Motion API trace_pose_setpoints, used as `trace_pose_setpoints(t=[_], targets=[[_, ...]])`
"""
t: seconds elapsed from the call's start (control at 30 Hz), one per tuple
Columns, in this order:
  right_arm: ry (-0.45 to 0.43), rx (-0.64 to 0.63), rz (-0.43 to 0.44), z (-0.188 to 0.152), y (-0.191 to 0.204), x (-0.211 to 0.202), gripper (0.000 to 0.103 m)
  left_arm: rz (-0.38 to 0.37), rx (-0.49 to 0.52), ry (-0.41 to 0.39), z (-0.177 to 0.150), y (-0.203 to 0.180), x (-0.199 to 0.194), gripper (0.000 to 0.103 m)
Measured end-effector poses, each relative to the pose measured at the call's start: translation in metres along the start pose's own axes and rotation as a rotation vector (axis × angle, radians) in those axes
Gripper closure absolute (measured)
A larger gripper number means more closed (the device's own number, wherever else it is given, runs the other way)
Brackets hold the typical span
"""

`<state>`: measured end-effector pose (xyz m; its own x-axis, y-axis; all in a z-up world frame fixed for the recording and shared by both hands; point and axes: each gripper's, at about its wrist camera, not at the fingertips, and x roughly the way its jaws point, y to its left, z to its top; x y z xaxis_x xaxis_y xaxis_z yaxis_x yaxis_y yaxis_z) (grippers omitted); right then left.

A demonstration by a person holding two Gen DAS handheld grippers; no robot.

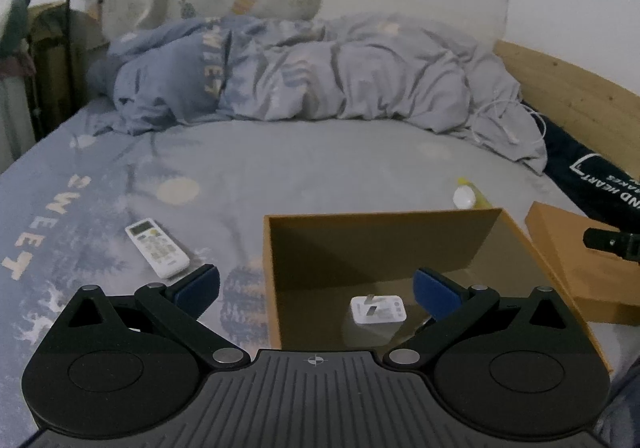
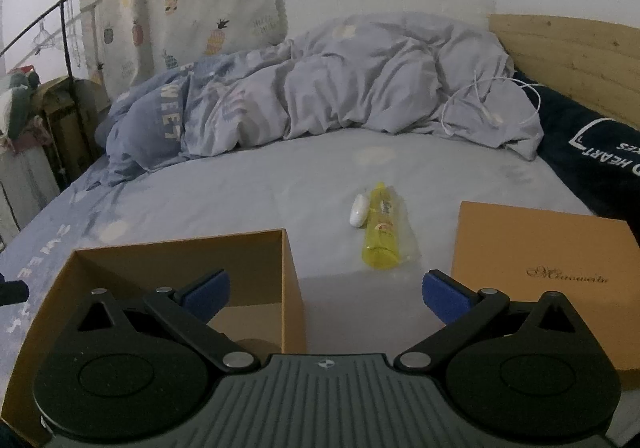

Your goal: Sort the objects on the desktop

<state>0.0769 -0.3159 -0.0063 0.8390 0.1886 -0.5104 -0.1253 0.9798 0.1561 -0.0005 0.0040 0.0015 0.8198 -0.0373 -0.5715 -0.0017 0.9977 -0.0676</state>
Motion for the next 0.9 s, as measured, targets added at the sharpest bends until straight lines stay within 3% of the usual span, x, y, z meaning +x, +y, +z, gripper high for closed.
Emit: trace_pose_setpoints(t=[0.47,0.6,0.9], targets=[[0.021,-0.029,-0.003,-0.003,0.006,0.0,0.0,-0.004,-0.016,0.002,-0.001,-0.004,-0.001,0.0],[-0.011,-0.029,-0.01,0.0,0.003,-0.005,0.0,-0.003,-0.007,0.002,-0.002,-0.007,0.0,0.0],[0.012,0.052,-0.035,0.007,-0.017,-0.001,0.0,-0.008,0.035,-0.015,-0.004,-0.025,-0.007,0.0]])
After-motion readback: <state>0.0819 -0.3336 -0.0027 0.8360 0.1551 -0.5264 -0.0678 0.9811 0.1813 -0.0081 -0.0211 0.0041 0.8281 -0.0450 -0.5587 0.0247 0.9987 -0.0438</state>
